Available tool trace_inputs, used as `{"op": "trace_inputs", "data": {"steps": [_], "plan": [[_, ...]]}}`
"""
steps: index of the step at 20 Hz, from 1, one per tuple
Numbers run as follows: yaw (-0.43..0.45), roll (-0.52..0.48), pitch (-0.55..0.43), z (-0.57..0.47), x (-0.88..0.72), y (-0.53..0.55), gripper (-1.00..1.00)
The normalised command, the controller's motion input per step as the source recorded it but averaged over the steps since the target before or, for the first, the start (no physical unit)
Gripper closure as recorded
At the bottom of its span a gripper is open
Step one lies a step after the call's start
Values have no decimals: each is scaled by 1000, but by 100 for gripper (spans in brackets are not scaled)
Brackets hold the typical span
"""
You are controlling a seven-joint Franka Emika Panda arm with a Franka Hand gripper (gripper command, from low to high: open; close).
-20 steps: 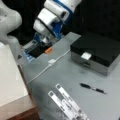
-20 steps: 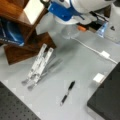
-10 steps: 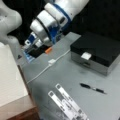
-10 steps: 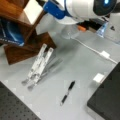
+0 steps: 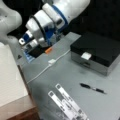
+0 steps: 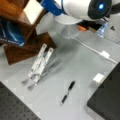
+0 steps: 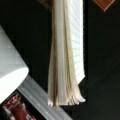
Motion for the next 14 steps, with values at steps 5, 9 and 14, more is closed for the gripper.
{"op": "trace_inputs", "data": {"steps": [5,9,14], "plan": [[-54,-186,152,25,112,-227,-100],[-20,-129,132,75,74,-30,-100],[-22,-169,125,26,-1,20,-100]]}}
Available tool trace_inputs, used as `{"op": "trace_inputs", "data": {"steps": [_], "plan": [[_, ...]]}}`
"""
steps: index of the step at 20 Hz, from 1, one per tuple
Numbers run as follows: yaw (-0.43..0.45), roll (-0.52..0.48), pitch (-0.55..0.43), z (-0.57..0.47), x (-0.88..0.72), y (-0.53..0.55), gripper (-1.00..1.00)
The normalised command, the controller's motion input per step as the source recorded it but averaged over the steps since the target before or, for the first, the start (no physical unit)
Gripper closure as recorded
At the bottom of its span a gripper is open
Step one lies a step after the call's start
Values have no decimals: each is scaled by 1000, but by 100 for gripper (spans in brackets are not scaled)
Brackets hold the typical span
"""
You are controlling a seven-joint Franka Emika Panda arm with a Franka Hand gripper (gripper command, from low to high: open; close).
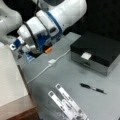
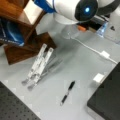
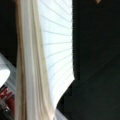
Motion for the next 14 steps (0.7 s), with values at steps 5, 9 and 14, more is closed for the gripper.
{"op": "trace_inputs", "data": {"steps": [5,9,14], "plan": [[50,-126,25,-160,-120,-109,-100],[126,-154,5,-193,-179,-161,-100],[159,-172,-26,-148,-207,-156,-100]]}}
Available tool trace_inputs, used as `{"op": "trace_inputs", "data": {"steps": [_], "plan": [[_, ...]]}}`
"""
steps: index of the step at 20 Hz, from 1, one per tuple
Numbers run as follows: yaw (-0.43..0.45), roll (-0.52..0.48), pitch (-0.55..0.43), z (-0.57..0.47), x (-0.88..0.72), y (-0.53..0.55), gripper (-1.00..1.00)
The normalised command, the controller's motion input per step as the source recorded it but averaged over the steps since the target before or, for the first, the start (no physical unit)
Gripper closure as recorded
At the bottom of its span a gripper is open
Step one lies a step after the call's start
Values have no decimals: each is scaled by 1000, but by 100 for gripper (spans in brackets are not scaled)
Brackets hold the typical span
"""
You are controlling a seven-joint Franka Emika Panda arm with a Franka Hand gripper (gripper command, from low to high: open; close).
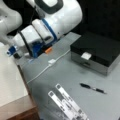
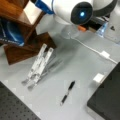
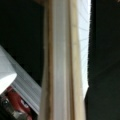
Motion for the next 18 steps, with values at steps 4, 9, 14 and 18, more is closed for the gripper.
{"op": "trace_inputs", "data": {"steps": [4,9,14,18], "plan": [[172,-169,-64,-67,-221,-137,-100],[182,-93,-109,0,-208,-116,100],[187,-58,-122,7,-197,-57,100],[187,-52,-117,-6,-205,-26,100]]}}
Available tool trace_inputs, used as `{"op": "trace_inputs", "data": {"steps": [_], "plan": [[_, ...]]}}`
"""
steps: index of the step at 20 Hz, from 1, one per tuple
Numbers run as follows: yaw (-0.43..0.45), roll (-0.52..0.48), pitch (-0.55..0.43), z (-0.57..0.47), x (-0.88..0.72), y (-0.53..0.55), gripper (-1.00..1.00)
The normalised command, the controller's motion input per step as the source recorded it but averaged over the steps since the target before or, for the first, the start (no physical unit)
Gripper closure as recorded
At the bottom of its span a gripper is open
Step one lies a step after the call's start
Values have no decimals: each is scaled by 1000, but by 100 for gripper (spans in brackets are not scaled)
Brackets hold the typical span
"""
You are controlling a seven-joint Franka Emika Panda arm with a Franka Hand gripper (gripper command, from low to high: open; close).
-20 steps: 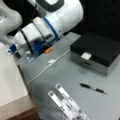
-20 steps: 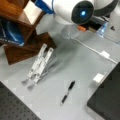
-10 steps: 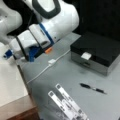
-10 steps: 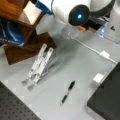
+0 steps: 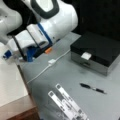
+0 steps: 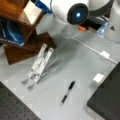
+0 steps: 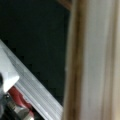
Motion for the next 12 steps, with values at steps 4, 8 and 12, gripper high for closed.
{"op": "trace_inputs", "data": {"steps": [4,8,12], "plan": [[200,-44,-120,-30,-196,-3,100],[219,-43,-119,-74,-181,27,100],[236,-65,-94,-104,-169,123,100]]}}
